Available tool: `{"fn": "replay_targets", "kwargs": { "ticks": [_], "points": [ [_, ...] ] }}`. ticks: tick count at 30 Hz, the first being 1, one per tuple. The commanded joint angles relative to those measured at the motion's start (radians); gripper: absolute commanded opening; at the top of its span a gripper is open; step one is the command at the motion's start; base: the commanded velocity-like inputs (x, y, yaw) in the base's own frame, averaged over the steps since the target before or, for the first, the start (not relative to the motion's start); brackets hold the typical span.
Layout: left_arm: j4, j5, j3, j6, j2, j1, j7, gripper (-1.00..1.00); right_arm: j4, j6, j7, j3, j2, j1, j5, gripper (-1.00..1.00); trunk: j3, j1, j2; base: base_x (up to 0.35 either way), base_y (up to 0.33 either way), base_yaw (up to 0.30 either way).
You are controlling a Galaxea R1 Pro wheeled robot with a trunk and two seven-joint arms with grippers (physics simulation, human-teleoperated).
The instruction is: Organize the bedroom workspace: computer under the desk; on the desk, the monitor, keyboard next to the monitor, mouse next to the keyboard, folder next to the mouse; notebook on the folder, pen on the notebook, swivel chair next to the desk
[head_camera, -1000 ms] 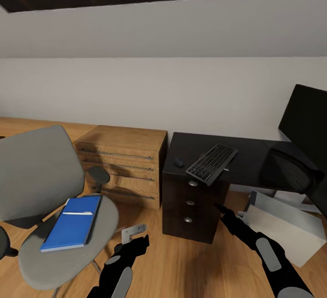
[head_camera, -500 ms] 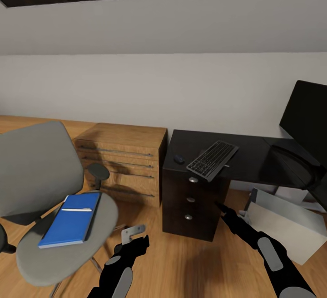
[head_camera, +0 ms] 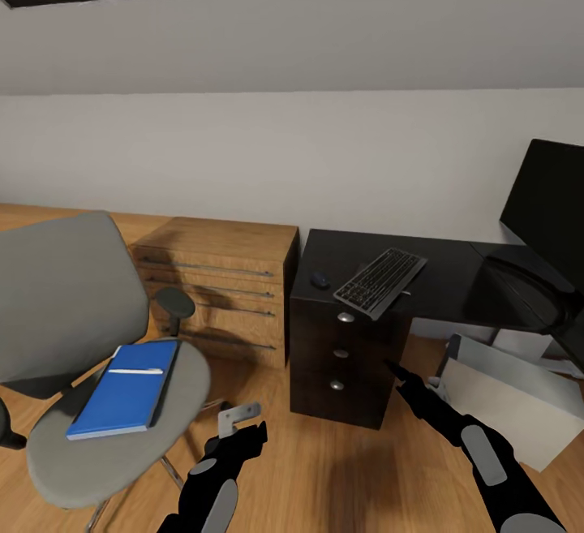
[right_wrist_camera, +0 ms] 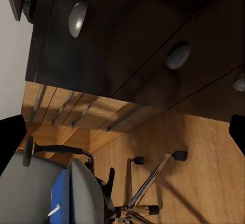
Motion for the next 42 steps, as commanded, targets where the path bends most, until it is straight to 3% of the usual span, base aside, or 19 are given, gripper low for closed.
{"fn": "replay_targets", "kwargs": {
  "ticks": [1, 10, 22, 33, 42],
  "points": [
    [-0.001, 0.006, -0.005, 0.002, 0.0, -0.001, 0.01, 1.0, 0.0, 0.008, 0.001, -0.003, 0.0, -0.001, -0.006, 1.0, -0.004, 0.004, -0.008, 0.0, 0.0, 0.0],
    [-0.001, -0.003, -0.01, 0.002, 0.001, -0.001, 0.009, 1.0, -0.002, 0.01, 0.005, -0.003, 0.0, 0.0, -0.006, 1.0, -0.01, 0.012, -0.022, 0.0, 0.0, 0.0],
    [0.012, -0.003, -0.012, -0.002, 0.002, -0.001, 0.006, 1.0, -0.009, 0.011, 0.058, -0.003, -0.001, 0.001, -0.003, 1.0, -0.01, 0.012, -0.022, 0.011, 0.0, 0.0],
    [0.015, -0.003, -0.017, 0.0, 0.002, -0.001, 0.006, 1.0, -0.008, 0.014, 0.255, -0.001, -0.048, 0.004, -0.008, 1.0, -0.01, 0.012, -0.022, 0.124, 0.0, 0.0],
    [0.016, -0.003, -0.017, 0.001, 0.002, -0.001, 0.006, 1.0, -0.008, 0.014, 0.288, -0.002, -0.054, 0.004, -0.01, 1.0, -0.01, 0.012, -0.022, 0.013, 0.0, 0.0]
  ]
}}
